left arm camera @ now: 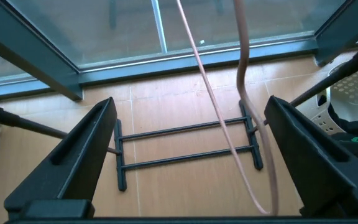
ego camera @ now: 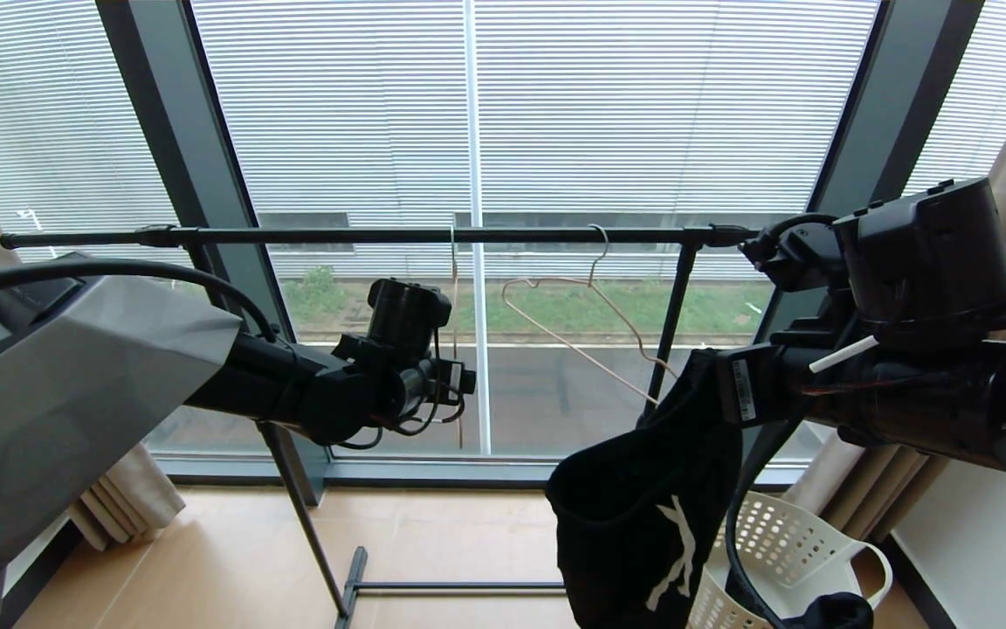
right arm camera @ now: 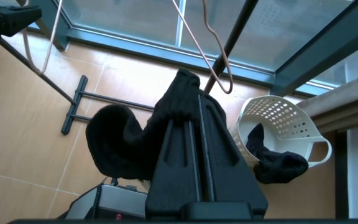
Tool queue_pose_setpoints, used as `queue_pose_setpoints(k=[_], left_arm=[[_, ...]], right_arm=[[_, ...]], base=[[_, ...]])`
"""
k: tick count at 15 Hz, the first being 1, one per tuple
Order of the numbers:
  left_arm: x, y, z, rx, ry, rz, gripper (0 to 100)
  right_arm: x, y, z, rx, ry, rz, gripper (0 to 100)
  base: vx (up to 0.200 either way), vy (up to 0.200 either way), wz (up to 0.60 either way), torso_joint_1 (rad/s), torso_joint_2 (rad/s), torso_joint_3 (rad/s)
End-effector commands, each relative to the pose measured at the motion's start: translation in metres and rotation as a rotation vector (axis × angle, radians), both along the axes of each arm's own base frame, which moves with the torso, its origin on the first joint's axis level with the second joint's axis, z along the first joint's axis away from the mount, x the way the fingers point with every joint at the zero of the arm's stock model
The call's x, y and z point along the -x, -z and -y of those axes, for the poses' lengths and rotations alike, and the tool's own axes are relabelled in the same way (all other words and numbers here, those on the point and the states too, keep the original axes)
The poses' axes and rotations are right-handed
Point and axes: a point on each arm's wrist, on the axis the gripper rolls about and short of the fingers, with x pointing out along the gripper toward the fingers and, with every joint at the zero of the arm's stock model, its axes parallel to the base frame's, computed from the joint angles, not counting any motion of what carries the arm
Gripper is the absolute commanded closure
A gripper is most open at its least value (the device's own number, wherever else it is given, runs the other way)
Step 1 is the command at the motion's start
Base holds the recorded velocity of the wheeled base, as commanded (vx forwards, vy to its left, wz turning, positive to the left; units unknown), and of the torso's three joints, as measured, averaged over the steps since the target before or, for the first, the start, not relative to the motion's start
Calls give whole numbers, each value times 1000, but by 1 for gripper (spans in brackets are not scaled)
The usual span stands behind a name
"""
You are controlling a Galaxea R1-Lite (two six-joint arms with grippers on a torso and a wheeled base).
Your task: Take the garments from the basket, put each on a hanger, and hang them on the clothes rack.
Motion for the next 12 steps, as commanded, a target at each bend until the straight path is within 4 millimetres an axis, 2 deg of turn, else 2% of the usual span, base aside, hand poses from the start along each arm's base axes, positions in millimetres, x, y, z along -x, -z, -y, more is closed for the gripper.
queue_pose_setpoints(k=[1,8,12], left_arm=[[-3,0,-2,3,-8,5,0],[-36,-1,13,43,-10,77,0],[-39,2,19,45,0,78,0]], right_arm=[[-1,1,-1,3,-1,-4,100],[-1,2,-1,3,-1,-4,100],[-1,2,-1,4,-1,-5,100]], base=[[0,0,0,0,0,0],[0,0,0,0,0,0],[0,0,0,0,0,0]])
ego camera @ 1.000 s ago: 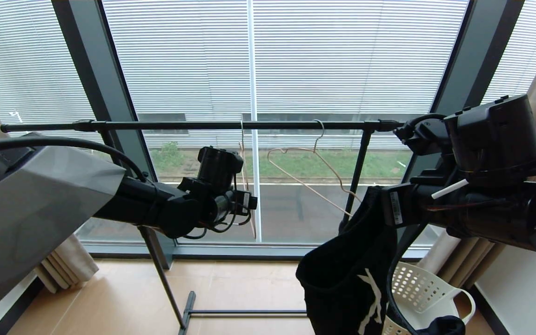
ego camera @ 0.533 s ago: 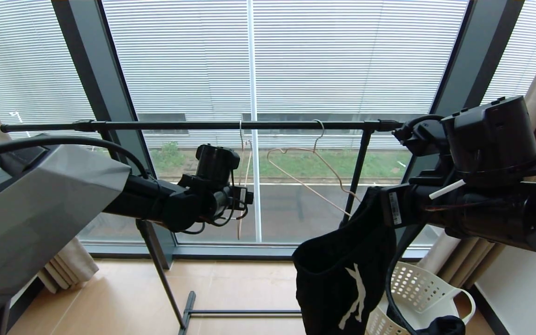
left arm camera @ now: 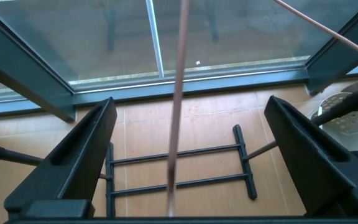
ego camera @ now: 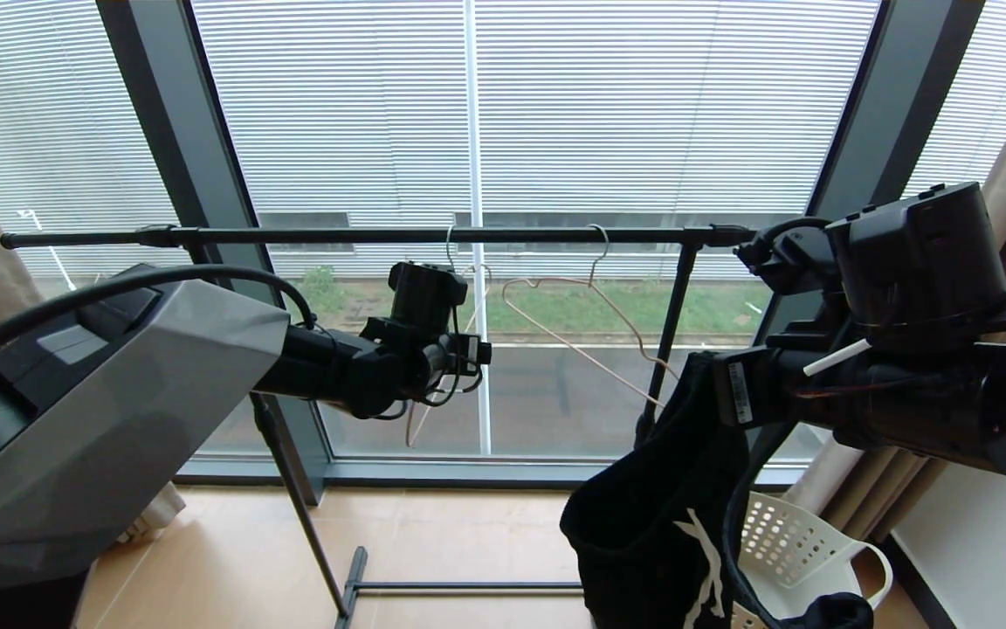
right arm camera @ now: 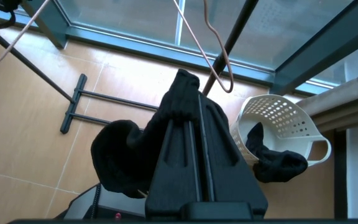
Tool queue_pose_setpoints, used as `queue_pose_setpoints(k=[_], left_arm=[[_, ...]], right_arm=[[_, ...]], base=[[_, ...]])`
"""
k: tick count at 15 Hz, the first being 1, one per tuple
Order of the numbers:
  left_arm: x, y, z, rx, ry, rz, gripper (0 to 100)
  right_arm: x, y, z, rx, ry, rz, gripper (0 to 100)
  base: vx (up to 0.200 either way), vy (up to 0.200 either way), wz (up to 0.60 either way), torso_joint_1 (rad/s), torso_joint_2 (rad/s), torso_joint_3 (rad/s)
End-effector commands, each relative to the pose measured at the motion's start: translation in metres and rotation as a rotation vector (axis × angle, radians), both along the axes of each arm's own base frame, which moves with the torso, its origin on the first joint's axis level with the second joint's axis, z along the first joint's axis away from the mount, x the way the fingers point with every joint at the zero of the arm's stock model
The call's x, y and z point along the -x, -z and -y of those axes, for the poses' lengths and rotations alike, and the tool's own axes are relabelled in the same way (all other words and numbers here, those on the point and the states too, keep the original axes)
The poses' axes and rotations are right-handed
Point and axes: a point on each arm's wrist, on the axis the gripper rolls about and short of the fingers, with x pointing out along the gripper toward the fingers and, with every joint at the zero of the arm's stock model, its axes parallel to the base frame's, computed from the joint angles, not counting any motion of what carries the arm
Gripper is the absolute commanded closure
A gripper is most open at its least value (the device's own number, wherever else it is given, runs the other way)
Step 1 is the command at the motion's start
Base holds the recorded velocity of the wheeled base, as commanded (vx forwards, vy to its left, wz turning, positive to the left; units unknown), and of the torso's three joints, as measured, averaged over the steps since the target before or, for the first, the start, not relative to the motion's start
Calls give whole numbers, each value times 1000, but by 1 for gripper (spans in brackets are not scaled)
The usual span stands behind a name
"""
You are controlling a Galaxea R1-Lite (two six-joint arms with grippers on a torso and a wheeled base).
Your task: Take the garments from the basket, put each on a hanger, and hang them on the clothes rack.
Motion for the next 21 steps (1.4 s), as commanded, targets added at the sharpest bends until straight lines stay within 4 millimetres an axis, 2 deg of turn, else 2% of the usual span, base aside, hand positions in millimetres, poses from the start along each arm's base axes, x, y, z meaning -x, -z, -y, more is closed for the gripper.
queue_pose_setpoints(k=[1,5,12,18,19,21], left_arm=[[0,4,3,-3,5,-7,0],[2,4,8,-4,17,-5,0],[-10,10,-4,-6,-20,-7,0],[-11,13,-4,-8,-23,-14,0],[-10,14,-4,-9,-23,-17,100],[-10,15,-4,-9,-22,-18,100]], right_arm=[[0,0,0,0,0,-1,100],[-2,3,-2,6,-2,-8,100],[-2,4,-2,6,-1,-11,100],[-1,5,-2,10,-3,-13,100],[-1,5,-2,8,-2,-13,100],[-1,5,-2,8,-2,-13,100]], base=[[0,0,0,0,0,0],[0,0,0,0,0,0],[0,0,0,0,0,0],[0,0,0,0,0,0],[0,0,0,0,0,0],[0,0,0,0,0,0]])
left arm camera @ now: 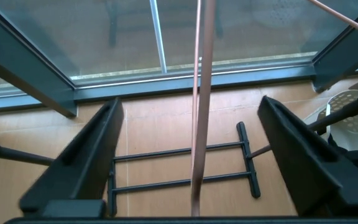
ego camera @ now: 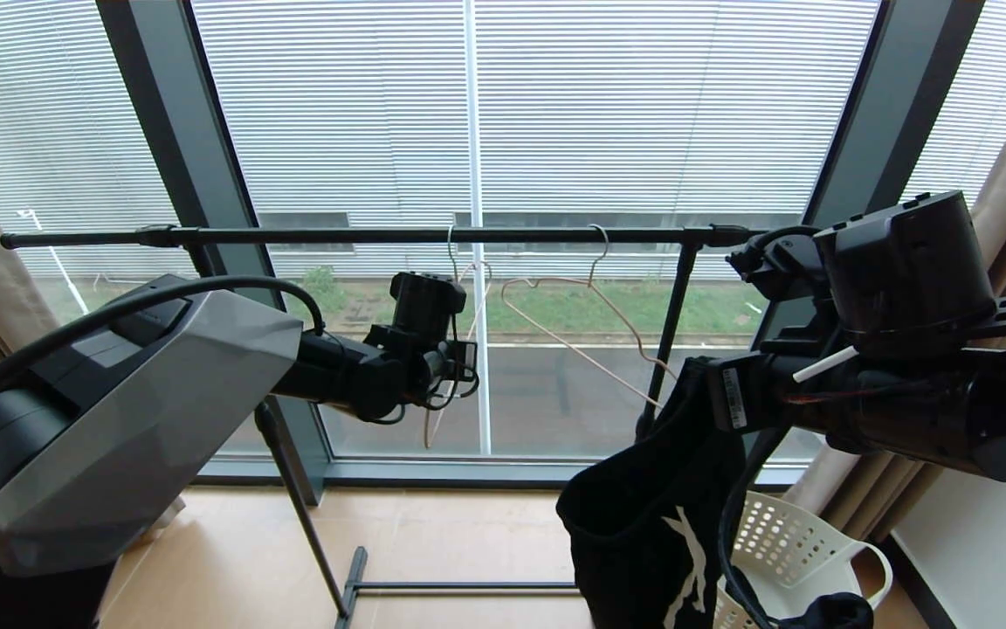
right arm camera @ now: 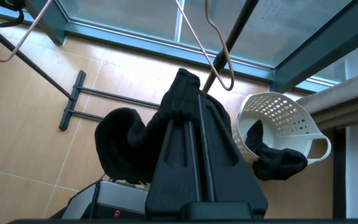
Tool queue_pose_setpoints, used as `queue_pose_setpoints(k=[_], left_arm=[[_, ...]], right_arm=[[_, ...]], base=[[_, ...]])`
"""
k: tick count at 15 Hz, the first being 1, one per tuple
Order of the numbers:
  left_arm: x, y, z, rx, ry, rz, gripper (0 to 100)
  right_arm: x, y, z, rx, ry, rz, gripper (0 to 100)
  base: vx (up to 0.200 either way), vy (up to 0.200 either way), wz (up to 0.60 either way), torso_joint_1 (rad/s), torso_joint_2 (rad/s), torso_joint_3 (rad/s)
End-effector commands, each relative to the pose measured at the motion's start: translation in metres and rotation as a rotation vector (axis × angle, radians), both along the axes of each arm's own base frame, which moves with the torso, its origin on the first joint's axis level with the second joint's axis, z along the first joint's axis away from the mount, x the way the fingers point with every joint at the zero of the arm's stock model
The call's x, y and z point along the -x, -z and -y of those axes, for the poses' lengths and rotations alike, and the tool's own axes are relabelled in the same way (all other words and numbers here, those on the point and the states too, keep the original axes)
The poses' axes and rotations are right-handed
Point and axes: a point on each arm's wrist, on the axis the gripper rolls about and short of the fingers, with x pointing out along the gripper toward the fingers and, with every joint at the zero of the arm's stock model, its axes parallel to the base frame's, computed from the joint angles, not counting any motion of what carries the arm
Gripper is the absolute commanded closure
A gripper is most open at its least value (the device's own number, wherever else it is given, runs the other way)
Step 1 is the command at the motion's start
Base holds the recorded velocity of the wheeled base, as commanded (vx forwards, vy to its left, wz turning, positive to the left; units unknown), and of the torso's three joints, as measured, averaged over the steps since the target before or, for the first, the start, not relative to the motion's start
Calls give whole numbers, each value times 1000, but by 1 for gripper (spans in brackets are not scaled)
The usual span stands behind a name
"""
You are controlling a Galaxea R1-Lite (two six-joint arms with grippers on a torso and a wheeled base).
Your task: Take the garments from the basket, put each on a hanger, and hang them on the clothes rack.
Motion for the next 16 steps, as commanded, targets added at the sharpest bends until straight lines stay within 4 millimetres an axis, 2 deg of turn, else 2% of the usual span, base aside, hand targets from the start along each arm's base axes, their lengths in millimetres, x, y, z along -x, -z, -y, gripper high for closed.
queue_pose_setpoints(k=[1,4,9,12,16], left_arm=[[0,0,0,0,1,0,100],[0,-1,-2,2,-5,1,100],[2,-16,-4,16,-8,29,100],[13,-34,-9,29,0,49,100],[40,-41,-16,16,23,20,100]], right_arm=[[0,1,0,1,0,-2,100],[0,0,0,0,0,-1,100],[0,0,0,-1,0,0,100],[0,0,0,1,-1,1,100],[0,1,0,1,0,-2,100]], base=[[0,0,0,0,0,0],[0,0,0,0,0,0],[0,0,0,0,0,0],[0,0,0,0,0,0],[0,0,0,0,0,0]])
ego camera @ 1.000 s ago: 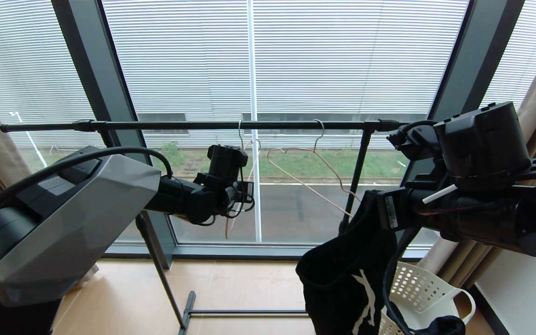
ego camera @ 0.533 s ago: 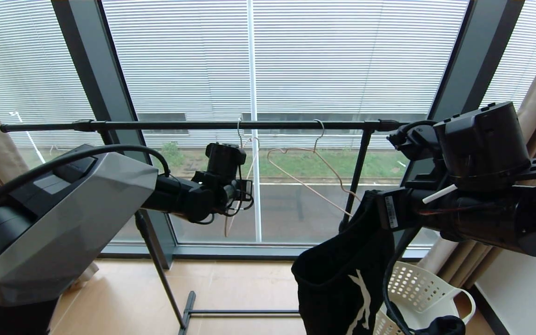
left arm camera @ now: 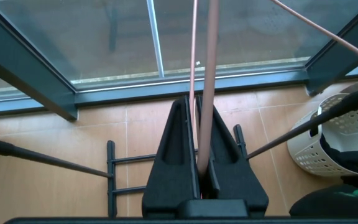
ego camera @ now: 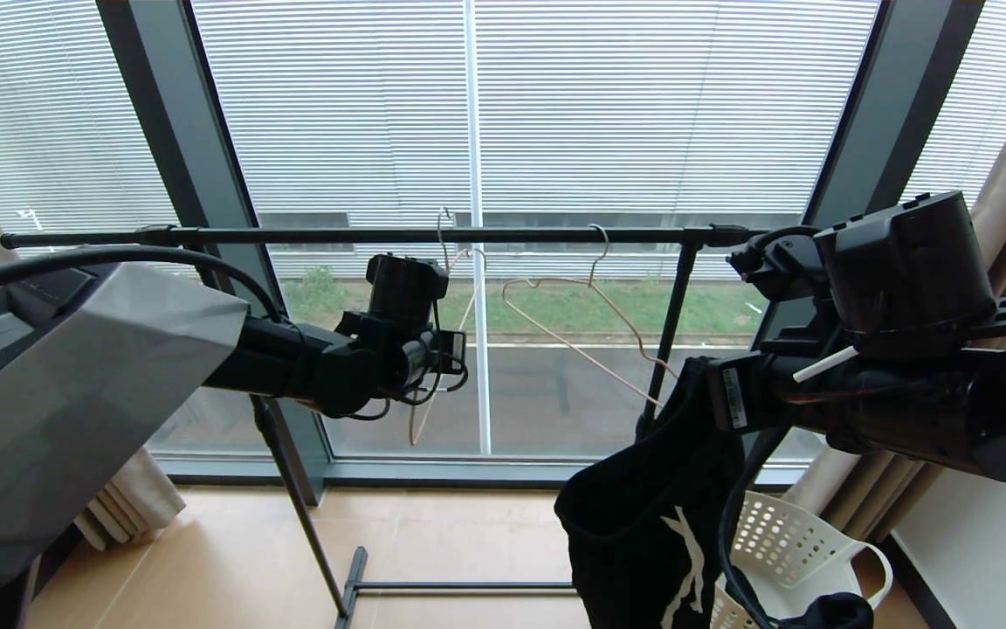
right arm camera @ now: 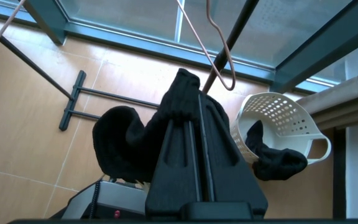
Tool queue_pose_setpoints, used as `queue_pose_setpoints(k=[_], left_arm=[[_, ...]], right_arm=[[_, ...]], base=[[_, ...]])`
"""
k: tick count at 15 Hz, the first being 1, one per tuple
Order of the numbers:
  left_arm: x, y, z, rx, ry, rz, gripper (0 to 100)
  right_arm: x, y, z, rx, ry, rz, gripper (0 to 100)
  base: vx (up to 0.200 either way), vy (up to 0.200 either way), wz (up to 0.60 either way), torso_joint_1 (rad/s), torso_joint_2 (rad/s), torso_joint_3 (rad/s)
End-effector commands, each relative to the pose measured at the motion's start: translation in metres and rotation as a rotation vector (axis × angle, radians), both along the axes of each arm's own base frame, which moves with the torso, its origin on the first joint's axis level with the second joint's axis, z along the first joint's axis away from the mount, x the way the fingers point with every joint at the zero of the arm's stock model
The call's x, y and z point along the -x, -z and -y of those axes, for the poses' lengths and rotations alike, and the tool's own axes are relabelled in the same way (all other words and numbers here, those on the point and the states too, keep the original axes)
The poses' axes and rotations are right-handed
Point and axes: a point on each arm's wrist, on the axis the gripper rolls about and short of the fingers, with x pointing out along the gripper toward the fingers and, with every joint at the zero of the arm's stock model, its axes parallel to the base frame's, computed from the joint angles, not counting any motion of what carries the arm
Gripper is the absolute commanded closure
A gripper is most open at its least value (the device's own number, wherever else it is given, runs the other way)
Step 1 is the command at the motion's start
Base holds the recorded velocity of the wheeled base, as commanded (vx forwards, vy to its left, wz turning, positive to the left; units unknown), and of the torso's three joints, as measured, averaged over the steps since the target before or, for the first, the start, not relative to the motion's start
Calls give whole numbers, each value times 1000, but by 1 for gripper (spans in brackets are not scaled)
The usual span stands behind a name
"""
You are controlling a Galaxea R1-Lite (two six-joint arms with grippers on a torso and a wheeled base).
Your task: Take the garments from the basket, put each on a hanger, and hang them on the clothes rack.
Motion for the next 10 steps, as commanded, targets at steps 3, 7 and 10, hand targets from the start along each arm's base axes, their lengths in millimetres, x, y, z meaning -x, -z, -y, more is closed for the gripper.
queue_pose_setpoints(k=[3,7,10], left_arm=[[42,-25,-7,23,42,42,100],[80,-37,-17,25,86,27,100],[121,-26,-36,11,128,-32,100]], right_arm=[[0,1,0,3,1,-2,100],[-1,1,-1,4,-1,-3,100],[0,1,-1,4,-3,-2,100]], base=[[0,0,0,0,0,0],[0,0,0,0,0,0],[0,0,0,0,0,0]])
